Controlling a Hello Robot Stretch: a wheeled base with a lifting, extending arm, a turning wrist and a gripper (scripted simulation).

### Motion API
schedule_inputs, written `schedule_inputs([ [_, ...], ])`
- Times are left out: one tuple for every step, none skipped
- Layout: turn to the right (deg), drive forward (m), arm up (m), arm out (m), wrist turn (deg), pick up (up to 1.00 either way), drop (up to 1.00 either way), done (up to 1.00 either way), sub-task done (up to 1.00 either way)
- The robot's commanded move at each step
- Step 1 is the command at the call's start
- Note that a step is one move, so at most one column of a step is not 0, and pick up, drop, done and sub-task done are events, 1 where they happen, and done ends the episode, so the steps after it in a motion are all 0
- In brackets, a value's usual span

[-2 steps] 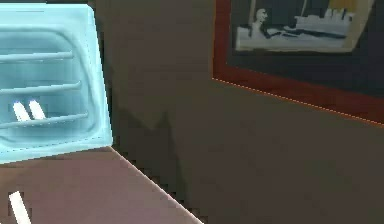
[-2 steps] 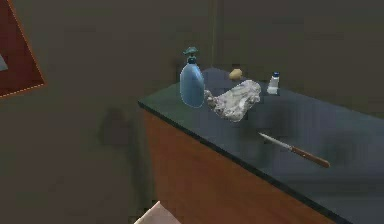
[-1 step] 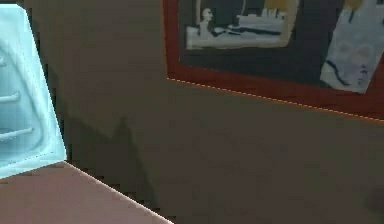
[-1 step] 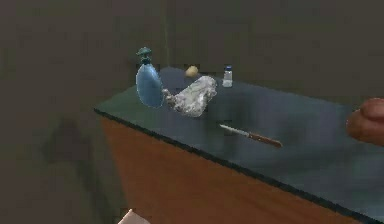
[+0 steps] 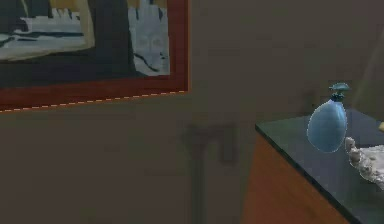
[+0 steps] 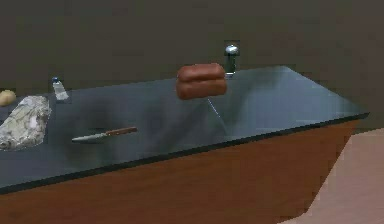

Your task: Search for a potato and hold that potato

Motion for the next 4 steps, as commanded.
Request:
schedule_inputs([
  [12.0,0.00,0.00,0.00,0.0,0.00,0.00,0.00,0.00],
  [0.0,0.60,0.00,0.00,0.0,0.00,0.00,0.00,0.00],
  [12.0,0.00,0.00,0.00,0.0,0.00,0.00,0.00,0.00],
  [0.0,0.05,0.00,0.00,0.0,0.00,0.00,0.00,0.00],
])
